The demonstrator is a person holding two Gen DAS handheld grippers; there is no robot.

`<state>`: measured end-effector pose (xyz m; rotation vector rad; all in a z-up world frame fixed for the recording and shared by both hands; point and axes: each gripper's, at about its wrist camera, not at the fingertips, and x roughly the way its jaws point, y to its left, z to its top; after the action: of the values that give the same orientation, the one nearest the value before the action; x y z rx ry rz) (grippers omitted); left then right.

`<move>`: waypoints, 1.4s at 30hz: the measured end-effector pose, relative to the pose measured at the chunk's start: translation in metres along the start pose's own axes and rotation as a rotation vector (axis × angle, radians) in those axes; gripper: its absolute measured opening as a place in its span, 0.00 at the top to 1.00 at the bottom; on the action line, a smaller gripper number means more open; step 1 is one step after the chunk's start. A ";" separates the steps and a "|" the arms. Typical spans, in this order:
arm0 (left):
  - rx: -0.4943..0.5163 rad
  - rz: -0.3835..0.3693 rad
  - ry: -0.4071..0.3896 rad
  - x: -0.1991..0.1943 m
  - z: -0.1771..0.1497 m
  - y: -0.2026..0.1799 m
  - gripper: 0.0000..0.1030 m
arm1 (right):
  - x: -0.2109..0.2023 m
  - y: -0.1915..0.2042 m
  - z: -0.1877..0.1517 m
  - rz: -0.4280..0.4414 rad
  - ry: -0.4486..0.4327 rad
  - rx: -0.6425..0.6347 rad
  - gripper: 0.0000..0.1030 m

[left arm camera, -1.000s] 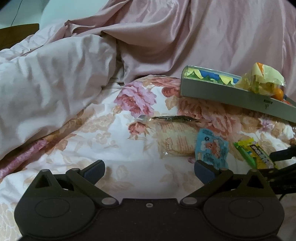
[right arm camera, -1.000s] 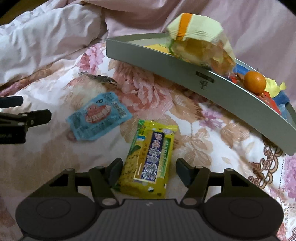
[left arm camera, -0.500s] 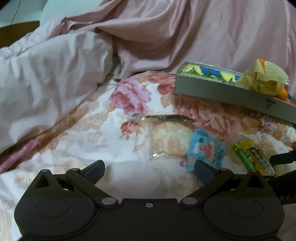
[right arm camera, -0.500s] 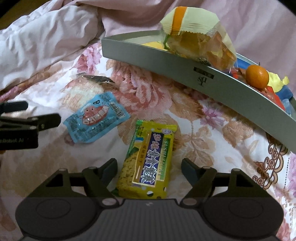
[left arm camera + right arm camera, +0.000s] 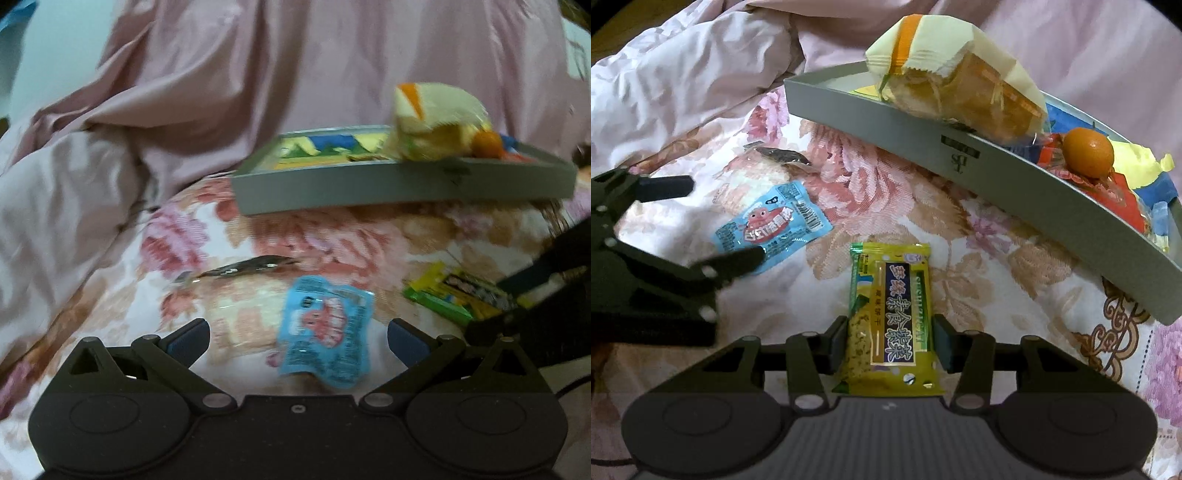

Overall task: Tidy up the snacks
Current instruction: 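Grasp the yellow-green candy bar with the right tool while the left tool grasps the blue packet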

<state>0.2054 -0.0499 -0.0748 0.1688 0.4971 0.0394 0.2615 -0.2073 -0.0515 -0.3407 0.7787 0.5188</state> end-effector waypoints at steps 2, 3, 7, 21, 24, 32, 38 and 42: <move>0.031 -0.012 0.010 0.004 0.001 -0.008 0.08 | 0.000 -0.001 0.000 0.003 -0.004 -0.004 0.48; 0.045 -0.016 0.014 0.007 0.001 -0.011 0.10 | 0.001 -0.001 0.000 0.003 -0.005 -0.007 0.48; 0.071 -0.030 0.061 0.019 0.001 -0.021 0.20 | 0.000 -0.004 -0.003 0.015 -0.023 0.010 0.47; 0.053 -0.096 0.141 0.040 0.013 -0.017 0.19 | 0.000 -0.004 -0.008 0.025 -0.036 0.005 0.43; 0.045 -0.104 0.146 0.038 0.012 -0.018 0.22 | 0.002 -0.004 -0.009 0.030 -0.043 0.019 0.40; -0.092 -0.159 0.191 0.041 0.010 -0.005 0.27 | -0.002 -0.003 -0.014 0.030 -0.035 0.019 0.40; -0.083 -0.162 0.184 0.043 0.009 -0.006 0.26 | 0.004 -0.001 -0.016 0.031 -0.054 0.051 0.34; -0.086 -0.165 0.186 0.041 0.009 -0.005 0.34 | 0.003 0.002 -0.017 0.012 -0.068 0.045 0.42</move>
<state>0.2459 -0.0532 -0.0870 0.0390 0.6918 -0.0857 0.2521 -0.2125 -0.0652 -0.2756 0.7256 0.5210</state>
